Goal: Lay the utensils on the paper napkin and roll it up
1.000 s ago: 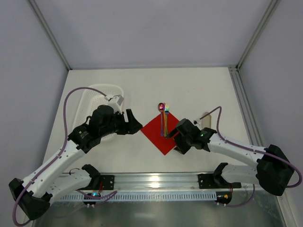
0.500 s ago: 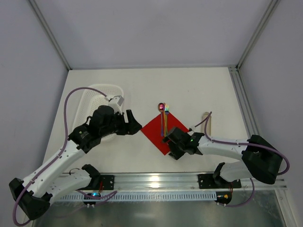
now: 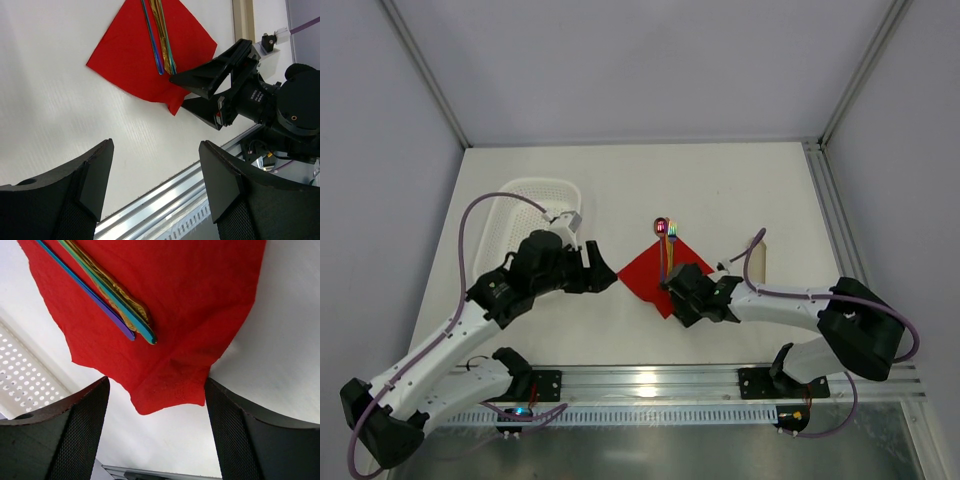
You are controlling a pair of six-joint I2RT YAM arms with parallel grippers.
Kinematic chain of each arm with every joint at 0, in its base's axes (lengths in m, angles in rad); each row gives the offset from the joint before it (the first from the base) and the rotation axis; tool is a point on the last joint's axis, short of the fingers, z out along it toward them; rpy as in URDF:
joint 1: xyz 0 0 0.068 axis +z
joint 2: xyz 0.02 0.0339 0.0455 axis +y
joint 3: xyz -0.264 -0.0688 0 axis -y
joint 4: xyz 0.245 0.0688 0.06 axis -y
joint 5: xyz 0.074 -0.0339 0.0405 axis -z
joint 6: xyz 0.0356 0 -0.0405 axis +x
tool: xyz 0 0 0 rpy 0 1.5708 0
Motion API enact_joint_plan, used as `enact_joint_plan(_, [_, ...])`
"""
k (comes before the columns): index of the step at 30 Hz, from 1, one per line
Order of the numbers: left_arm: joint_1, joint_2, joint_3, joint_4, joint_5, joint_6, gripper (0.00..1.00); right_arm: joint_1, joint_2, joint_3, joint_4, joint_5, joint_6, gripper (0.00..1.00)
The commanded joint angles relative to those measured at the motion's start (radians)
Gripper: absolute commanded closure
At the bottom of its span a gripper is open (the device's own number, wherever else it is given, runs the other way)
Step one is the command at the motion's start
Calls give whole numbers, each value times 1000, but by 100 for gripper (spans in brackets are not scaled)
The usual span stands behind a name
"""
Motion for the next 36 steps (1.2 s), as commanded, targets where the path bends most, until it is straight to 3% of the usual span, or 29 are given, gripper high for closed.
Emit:
enact_joint_plan(1, [-1,-14,-14,3,13,-3,27,1,-7,56,6,90,-17,22])
enact_joint_plan(12, [-1,16,-68,57,87,-28,30,-8,-33,96,9,176,-59,22])
enact_joint_plan(18, [-1,42,-61,58,103,-20,32,-8,-26,130,-174,95,30,22])
enact_joint_plan(24, [-1,24,-60,81,107,-18,32,30,-61,36,-131,-12,108,22])
enact_joint_plan(36, [-1,12,-69,100,105,-24,31,92,-60,-2,-149,-31,174,22])
